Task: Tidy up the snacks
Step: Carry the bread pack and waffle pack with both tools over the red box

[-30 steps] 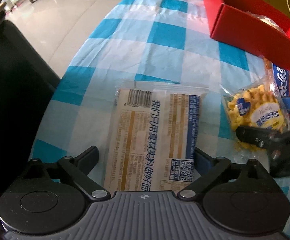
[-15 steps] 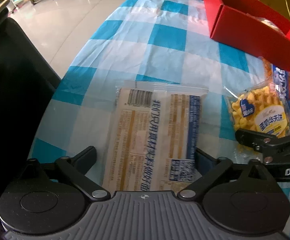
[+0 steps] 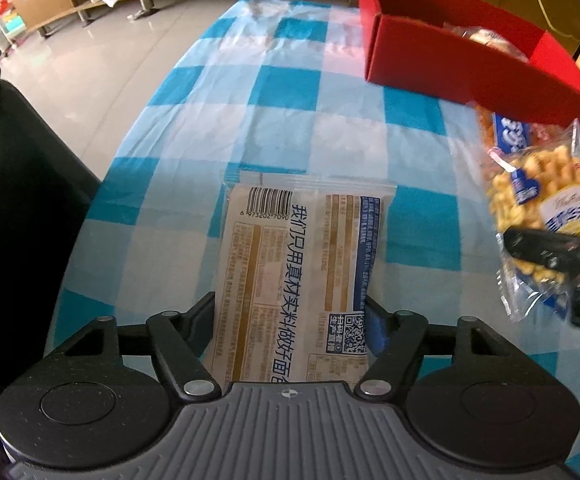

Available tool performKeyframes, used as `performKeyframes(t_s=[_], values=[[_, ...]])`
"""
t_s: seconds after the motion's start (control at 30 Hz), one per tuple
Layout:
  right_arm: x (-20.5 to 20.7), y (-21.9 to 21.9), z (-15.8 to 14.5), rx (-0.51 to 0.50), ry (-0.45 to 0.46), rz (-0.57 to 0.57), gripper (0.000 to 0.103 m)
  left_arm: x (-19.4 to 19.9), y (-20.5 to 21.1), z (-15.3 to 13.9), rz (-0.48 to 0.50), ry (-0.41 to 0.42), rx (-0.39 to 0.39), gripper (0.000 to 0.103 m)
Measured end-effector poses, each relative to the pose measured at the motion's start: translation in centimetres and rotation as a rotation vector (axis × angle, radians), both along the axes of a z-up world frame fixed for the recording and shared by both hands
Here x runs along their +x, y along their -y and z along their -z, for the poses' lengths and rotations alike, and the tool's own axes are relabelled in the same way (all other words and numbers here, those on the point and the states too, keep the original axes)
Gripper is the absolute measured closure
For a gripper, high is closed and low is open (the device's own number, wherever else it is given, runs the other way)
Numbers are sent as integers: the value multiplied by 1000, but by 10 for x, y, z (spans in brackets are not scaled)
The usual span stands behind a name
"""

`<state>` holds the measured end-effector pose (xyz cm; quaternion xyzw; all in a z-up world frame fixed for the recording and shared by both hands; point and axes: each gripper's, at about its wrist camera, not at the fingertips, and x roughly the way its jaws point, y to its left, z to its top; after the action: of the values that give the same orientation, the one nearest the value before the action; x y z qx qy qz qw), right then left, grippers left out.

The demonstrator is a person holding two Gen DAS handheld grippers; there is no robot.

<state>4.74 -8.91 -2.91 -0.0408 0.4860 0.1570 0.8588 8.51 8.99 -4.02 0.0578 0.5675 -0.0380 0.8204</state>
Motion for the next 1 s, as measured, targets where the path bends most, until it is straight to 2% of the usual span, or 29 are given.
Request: performKeyframes(t_s=[0.2, 0.7, 1.0], values=[[-5, 16, -14, 17, 29, 49, 27, 3, 11, -13, 4, 33, -14, 27], [-3, 43, -22, 24, 53, 121, 27, 14, 64, -37, 84, 109, -22, 27], [-2, 56, -32, 38, 83, 157, 27, 22, 81, -49, 90, 162, -24, 27]])
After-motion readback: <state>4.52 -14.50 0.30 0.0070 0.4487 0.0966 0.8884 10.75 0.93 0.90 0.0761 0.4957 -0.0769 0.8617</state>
